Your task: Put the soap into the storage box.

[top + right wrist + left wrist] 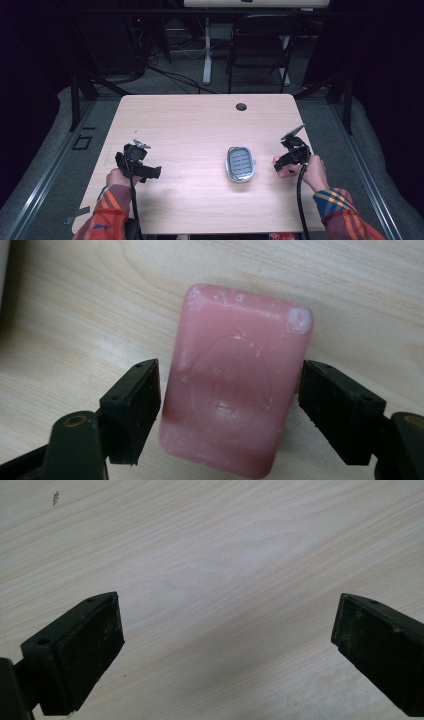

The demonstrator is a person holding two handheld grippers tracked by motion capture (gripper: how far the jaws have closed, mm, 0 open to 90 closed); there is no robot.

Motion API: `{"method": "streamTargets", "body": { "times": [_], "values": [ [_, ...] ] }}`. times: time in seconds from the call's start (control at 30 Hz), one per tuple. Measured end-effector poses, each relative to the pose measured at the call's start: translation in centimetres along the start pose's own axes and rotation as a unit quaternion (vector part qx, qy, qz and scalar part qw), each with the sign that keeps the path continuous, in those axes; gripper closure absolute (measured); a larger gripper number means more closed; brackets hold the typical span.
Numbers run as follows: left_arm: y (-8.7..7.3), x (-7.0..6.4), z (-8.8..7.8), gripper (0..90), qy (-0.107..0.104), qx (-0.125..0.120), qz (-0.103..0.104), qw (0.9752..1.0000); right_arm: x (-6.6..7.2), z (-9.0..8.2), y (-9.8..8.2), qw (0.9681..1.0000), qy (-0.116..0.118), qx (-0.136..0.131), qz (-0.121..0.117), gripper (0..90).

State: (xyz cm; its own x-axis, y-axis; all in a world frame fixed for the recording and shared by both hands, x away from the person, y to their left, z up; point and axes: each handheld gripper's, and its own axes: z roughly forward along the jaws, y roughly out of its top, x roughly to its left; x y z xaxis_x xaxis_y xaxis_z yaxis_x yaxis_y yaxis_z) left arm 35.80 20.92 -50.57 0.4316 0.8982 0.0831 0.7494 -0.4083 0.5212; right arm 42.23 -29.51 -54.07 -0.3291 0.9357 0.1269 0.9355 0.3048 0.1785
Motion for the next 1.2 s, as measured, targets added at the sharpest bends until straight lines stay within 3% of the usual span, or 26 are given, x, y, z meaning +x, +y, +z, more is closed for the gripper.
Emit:
{"method": "streamTargets", "body": {
  "times": [0.3, 0.33, 0.4, 0.5, 0.63, 0.97, 1.2],
  "values": [
    [0.0, 0.0, 0.0, 0.2, 0.002, 0.003, 0.002, 1.0000, 0.0, 0.2, 0.0, 1.0000, -0.001, 0.006, 0.002, 32.9],
    [0.0, -0.1, 0.1, 0.2, 0.001, 0.003, 0.002, 1.0000, -0.1, 0.4, -0.2, 0.9996, 0.017, -0.012, 0.020, 34.9],
    [0.0, -0.1, 0.1, 0.2, 0.001, 0.001, 0.004, 1.0000, -0.5, 0.3, -0.3, 0.9995, 0.026, -0.007, 0.018, 35.3],
    [0.0, -0.2, 0.1, 0.2, 0.000, 0.000, 0.003, 1.0000, -0.6, 0.3, -0.4, 0.9995, 0.020, -0.012, 0.023, 35.5],
    [0.1, -0.1, 0.1, 0.2, 0.000, 0.002, 0.005, 1.0000, -0.9, 0.2, -0.4, 0.9996, 0.016, -0.014, 0.020, 35.6],
    [0.1, -0.2, 0.2, 0.2, 0.000, 0.004, 0.006, 1.0000, -1.5, -1.4, -0.6, 0.9989, 0.037, -0.024, 0.015, 35.7],
    [0.1, -0.2, 0.2, 0.2, 0.000, 0.004, 0.008, 1.0000, -1.2, -2.1, -0.6, 0.9993, 0.029, -0.024, 0.002, 35.7]
  ]
}}
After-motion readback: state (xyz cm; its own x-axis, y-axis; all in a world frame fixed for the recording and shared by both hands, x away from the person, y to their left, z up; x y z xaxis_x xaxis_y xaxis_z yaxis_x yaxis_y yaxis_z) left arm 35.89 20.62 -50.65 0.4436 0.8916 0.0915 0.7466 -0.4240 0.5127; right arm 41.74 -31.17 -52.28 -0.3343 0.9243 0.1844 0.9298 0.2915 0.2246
